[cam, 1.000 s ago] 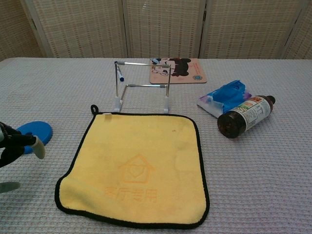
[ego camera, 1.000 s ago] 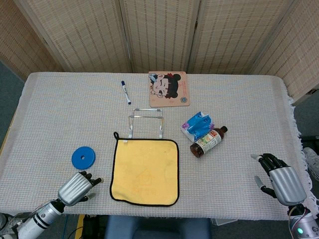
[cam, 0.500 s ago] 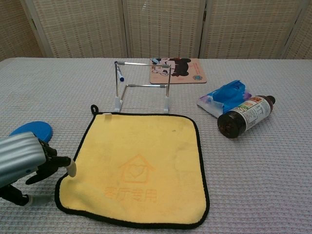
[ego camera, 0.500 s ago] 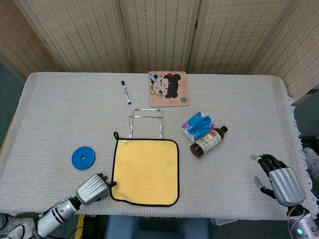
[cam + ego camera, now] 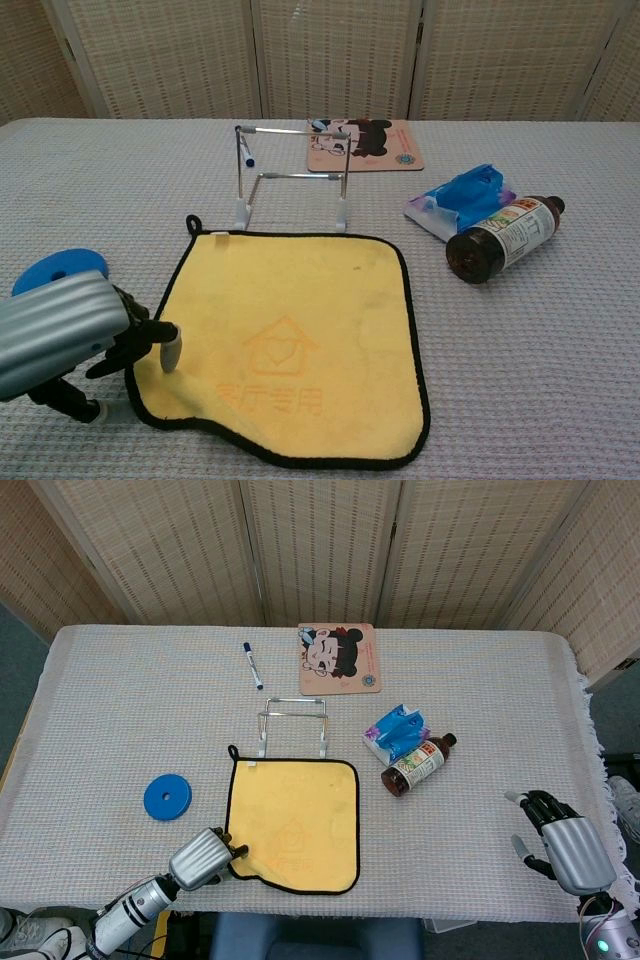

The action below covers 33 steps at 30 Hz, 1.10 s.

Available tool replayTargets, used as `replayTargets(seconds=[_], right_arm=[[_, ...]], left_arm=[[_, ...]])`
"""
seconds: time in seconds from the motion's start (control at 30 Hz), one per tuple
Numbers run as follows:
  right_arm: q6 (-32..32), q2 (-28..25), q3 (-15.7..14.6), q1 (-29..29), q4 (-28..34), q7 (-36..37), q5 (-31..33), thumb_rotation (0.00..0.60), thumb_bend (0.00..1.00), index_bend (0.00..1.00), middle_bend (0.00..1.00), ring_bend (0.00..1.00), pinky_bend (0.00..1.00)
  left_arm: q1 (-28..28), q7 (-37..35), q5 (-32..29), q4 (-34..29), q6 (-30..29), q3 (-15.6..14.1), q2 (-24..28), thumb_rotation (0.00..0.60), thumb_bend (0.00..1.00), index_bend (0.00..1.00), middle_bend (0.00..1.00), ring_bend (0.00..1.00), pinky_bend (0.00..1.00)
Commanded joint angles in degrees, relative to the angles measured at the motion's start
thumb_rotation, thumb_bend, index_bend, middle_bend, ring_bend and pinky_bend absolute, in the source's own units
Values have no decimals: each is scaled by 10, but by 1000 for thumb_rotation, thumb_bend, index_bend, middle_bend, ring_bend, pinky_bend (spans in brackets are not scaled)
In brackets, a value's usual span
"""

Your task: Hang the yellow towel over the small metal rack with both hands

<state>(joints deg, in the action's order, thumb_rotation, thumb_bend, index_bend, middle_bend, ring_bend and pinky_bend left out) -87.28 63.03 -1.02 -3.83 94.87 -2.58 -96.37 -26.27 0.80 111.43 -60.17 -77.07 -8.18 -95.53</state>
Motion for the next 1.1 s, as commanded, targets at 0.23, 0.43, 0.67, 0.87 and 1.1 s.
replayTargets(seconds=[0.23, 0.43, 0.67, 0.87, 1.1], right_arm=[[4, 1, -1, -2, -3, 2, 0, 600, 377, 199, 281, 242, 391], [5, 1, 0, -3, -5, 4, -1, 600, 377, 199, 281, 242, 392], [7, 2, -1, -4, -8, 7, -2, 600, 377, 199, 281, 241, 392], [9, 4, -8, -10, -8, 0, -24, 600, 376, 199, 282, 241, 392], [57, 15, -24, -42, 8, -41, -73, 600, 377, 199, 339, 287, 392]], left_arm=[[-2, 8, -22, -11, 13, -2, 1, 600, 327, 542, 939, 750, 735], [-7, 13, -32, -26, 27, -7, 6, 600, 420, 555, 966, 782, 776], [-10, 9, -35, -30, 24, -8, 2, 600, 521, 618, 988, 804, 781], [-12, 1, -40, -39, 22, -10, 4, 600, 577, 659, 994, 812, 782], [-11, 4, -46, -51, 20, -11, 9, 600, 580, 654, 994, 812, 784]])
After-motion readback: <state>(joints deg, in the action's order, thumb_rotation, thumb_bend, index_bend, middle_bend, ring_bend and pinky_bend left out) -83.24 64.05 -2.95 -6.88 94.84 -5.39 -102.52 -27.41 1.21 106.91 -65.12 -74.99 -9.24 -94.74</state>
